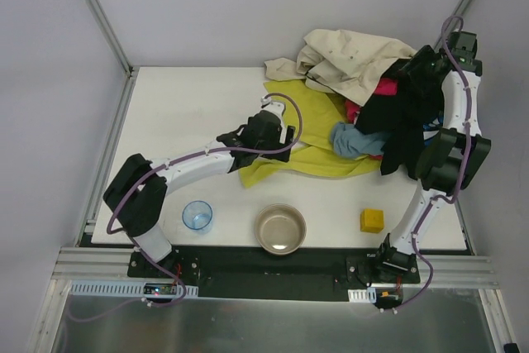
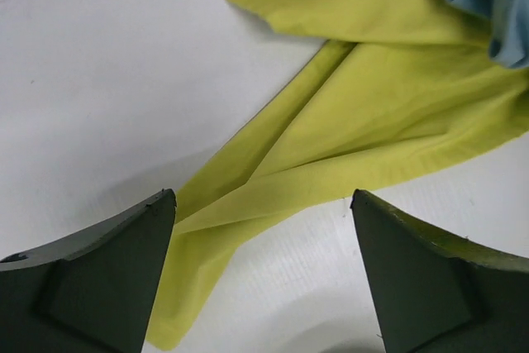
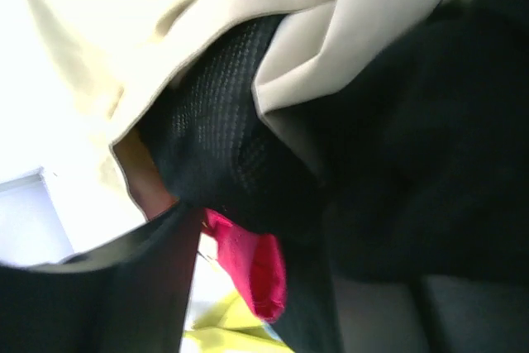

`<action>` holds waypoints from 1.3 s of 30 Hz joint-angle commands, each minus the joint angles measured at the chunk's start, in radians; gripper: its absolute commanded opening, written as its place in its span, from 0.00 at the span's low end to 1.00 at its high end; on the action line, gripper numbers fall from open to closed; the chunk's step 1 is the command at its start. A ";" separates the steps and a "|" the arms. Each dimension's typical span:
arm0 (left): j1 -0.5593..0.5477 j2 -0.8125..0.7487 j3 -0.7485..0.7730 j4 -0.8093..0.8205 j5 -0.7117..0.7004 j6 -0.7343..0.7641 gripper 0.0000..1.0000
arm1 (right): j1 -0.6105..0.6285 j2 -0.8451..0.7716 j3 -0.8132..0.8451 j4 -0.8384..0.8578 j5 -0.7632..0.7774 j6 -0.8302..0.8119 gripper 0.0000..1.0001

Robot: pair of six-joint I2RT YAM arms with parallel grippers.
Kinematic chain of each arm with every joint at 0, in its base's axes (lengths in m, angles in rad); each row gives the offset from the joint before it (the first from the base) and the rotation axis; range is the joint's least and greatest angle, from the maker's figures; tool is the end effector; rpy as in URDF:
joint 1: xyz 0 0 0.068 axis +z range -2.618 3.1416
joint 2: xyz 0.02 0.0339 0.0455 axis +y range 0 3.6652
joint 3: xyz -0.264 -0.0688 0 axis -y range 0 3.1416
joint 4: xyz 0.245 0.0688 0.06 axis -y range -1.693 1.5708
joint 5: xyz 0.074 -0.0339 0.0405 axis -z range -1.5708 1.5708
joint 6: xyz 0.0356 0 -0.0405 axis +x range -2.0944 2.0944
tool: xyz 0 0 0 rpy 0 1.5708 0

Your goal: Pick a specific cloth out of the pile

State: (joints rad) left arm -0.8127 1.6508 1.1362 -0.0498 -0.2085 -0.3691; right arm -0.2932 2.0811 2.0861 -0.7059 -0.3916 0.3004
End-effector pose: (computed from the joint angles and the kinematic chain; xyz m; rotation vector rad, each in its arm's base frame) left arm 0.2638 -0.2679 0.2501 0.3530 2.1297 -0.4737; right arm 0.4590 -0.1244 0.3361 0.4571 2.1997 0.4475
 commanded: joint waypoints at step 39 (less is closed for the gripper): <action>-0.008 0.046 0.117 -0.005 0.126 0.044 0.93 | 0.457 -0.179 -0.546 -0.038 0.632 -0.250 0.21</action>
State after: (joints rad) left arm -0.8242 1.7035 1.2289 -0.0574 -0.0864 -0.3283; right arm 0.1921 1.9263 1.4948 -0.7147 0.2127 0.0463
